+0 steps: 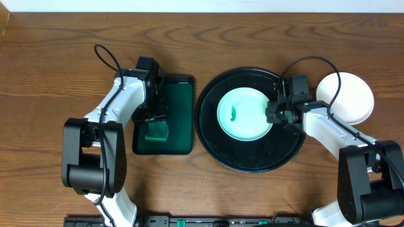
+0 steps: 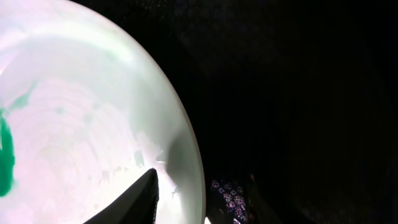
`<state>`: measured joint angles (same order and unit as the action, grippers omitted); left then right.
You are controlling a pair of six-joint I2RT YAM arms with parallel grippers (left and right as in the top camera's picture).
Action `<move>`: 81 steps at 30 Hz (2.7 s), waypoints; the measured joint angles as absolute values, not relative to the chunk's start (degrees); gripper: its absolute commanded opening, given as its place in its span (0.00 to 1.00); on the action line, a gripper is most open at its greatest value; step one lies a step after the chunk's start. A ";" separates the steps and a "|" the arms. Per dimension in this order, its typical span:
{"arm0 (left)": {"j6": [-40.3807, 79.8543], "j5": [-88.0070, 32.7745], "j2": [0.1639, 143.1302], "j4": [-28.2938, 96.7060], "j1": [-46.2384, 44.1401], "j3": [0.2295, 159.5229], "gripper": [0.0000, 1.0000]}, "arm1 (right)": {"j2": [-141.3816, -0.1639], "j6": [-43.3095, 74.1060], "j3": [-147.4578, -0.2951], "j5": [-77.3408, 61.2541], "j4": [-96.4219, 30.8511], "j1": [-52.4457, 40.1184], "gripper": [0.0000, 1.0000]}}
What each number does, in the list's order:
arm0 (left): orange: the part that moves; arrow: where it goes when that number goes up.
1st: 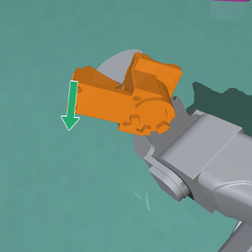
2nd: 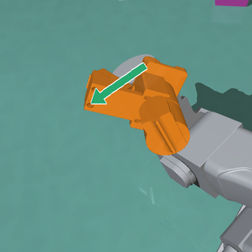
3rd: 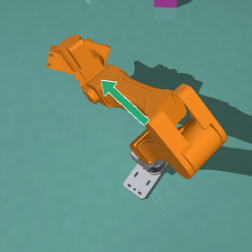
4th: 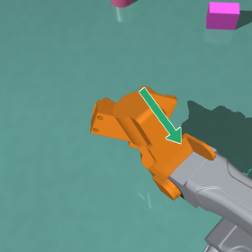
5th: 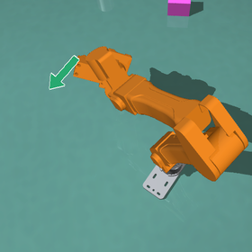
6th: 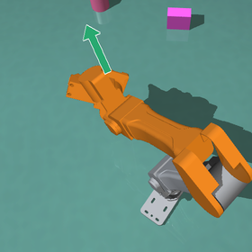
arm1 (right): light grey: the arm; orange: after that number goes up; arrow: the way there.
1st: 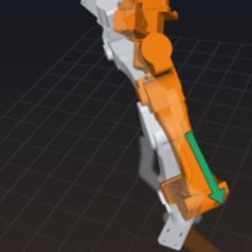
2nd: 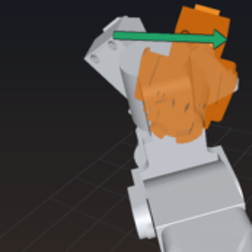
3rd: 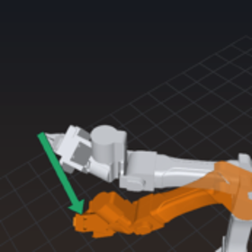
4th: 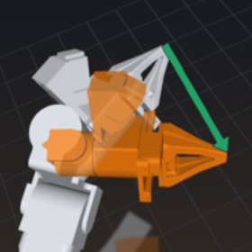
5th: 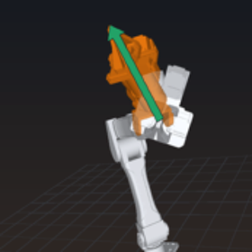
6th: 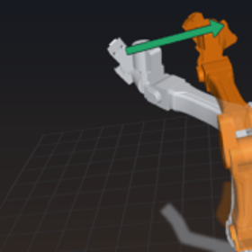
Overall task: Clean dirty plates on tray and stack at the side
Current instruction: 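Grasp the green sponge with left gripper and lift it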
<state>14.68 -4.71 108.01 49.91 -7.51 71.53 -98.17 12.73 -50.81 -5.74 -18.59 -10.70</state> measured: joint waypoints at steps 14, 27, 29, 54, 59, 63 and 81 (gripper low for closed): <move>14.79 -7.57 108.01 48.12 -7.51 70.24 0.44 | -98.17 12.73 -50.81 -5.74 -18.59 -10.70 0.41; 15.00 -6.59 105.89 39.75 -6.98 63.57 0.07 | -98.17 12.53 -50.81 -5.74 -18.61 -10.70 0.43; 15.14 -6.42 105.80 39.64 -6.96 63.46 0.07 | -98.17 12.49 -50.81 -5.74 -18.59 -10.70 0.38; 17.37 -7.79 82.06 48.53 -7.40 64.60 0.07 | -98.19 11.46 -50.78 -7.03 -18.65 -10.70 0.06; 17.80 -7.79 81.93 50.89 -7.40 65.32 0.07 | -98.17 11.81 -50.76 -7.25 -19.64 -10.74 0.01; 17.98 -7.81 81.93 51.46 -7.40 66.32 0.07 | -98.06 12.86 -50.81 -7.35 -20.64 -10.74 0.01; 19.09 -6.70 84.09 59.07 -7.40 73.60 0.07 | -97.97 13.34 -56.25 -11.03 -36.42 -11.66 0.01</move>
<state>19.09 -6.70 84.09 59.07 -7.40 73.60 -97.97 13.34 -56.25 -11.03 -36.42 -11.66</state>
